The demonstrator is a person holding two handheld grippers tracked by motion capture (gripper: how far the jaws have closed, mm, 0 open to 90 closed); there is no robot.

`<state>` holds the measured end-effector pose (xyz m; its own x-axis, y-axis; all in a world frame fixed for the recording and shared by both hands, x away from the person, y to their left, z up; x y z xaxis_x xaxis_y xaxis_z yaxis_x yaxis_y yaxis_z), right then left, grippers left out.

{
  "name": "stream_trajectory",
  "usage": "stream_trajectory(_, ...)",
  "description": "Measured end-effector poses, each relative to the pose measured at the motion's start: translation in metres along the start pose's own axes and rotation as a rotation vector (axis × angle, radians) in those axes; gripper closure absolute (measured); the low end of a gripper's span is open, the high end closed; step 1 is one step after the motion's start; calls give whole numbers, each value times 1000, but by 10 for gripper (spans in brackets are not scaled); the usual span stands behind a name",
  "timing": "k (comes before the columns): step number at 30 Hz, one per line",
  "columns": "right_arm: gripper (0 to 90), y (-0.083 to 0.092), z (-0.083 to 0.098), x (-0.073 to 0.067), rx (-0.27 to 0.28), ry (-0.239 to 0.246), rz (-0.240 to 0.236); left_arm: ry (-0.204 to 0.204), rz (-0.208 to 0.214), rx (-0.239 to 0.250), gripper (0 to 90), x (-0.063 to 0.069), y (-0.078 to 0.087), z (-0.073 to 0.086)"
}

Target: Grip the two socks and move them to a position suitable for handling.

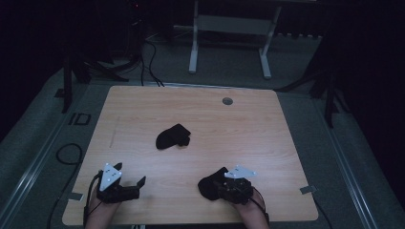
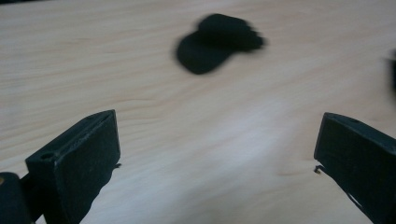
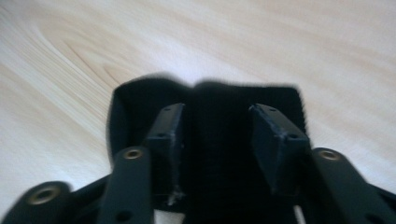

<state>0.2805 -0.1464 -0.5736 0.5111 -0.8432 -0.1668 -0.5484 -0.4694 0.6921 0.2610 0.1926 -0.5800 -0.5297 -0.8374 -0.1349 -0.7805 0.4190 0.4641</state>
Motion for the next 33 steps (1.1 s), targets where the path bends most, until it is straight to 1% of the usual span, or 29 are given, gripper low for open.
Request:
stream_trajectory(2, 469, 13, -11, 5, 41, 1, -11, -2, 59, -6, 5, 16, -4, -7)
stream_trajectory(3, 459, 20, -16, 8, 62, 3, -12, 9, 105, -6, 5, 25, -7, -10)
stream_trajectory(4, 450, 24, -22, 12, 76, 8, -6, 35, 159, -3, 6, 34, -10, -15)
stream_trajectory(5, 451, 27, -27, 17, 89, 15, 5, 52, 211, -29, 17, 43, -13, -19)
stream_trajectory(6, 451, 29, -30, 22, 92, 14, 12, 37, 241, -55, 86, 51, -16, -22)
stream_trajectory(7, 454, 30, -32, 27, 92, 7, 14, 10, 257, -68, 118, 58, -20, -26)
stream_trajectory(8, 454, 30, -34, 30, 93, 4, 14, -8, 286, -72, 125, 66, -23, -30)
stream_trajectory(9, 454, 29, -35, 33, 91, 3, 9, -9, 315, -74, 147, 73, -25, -34)
stream_trajectory(12, 451, 23, -32, 36, 60, 25, 0, -2, 404, -97, 177, 93, -36, -44)
stream_trajectory(13, 448, 21, -30, 36, 52, 21, -11, -3, 430, -102, 198, 99, -39, -47)
stream_trajectory(14, 448, 19, -28, 37, 40, 22, -20, -1, 467, -108, 210, 105, -43, -50)
stream_trajectory(15, 448, 16, -26, 37, 28, 29, -27, 1, 486, -121, 211, 110, -47, -52)
stream_trajectory(17, 448, 11, -23, 38, 10, 49, -25, -18, 507, -141, 252, 118, -55, -54)
stream_trajectory(18, 447, 7, -21, 39, -8, 49, -29, -19, 509, -154, 260, 121, -59, -54)
stream_trajectory(19, 438, 4, -19, 41, -21, 51, -29, -24, 525, -160, 264, 123, -63, -54)
stream_trajectory(20, 436, 1, -17, 43, -29, 49, -28, -27, 540, -172, 289, 126, -67, -54)
stream_trajectory(22, 424, -5, -14, 44, -60, 28, -50, -45, 558, -196, 302, 131, -75, -53)
stream_trajectory(23, 424, -7, -12, 45, -67, 28, -50, -47, 569, -209, 314, 134, -79, -52)
stream_trajectory(24, 425, -10, -10, 45, -77, 33, -51, -58, 576, -222, 325, 136, -82, -51)
stream_trajectory(25, 428, -13, -8, 45, -90, 44, -46, -59, 580, -229, 325, 138, -86, -50)
stream_trajectory(27, 461, -18, -4, 45, -109, 61, -22, -58, 594, -242, 357, 141, -91, -50)
stream_trajectory(28, 484, -19, -3, 45, -114, 56, -26, -63, 589, -244, 362, 142, -94, -49)
stream_trajectory(29, 520, -19, -3, 44, -109, 53, -32, -72, 594, -241, 373, 143, -96, -49)
stream_trajectory(30, 557, -19, -3, 44, -108, 56, -36, -73, 597, -239, 405, 144, -97, -50)
stream_trajectory(32, 623, -19, -2, 42, -106, 60, -29, -81, 606, -238, 437, 145, -99, -52)
stream_trajectory(33, 668, -19, -2, 41, -105, 64, -35, -88, 610, -240, 476, 145, -101, -52)
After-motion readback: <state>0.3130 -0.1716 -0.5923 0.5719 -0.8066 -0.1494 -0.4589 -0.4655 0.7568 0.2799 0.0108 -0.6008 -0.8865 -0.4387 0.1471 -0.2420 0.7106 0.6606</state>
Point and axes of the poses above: each handheld gripper's, and its own axes: y roughly backward along the jaws, z roughly out of its underside, x roughly to its right, the point moved 5 cm from there along -y, roughly forward along the jaws, and after that the axes turned 11 degrees about -y, right-handed, at the moved point
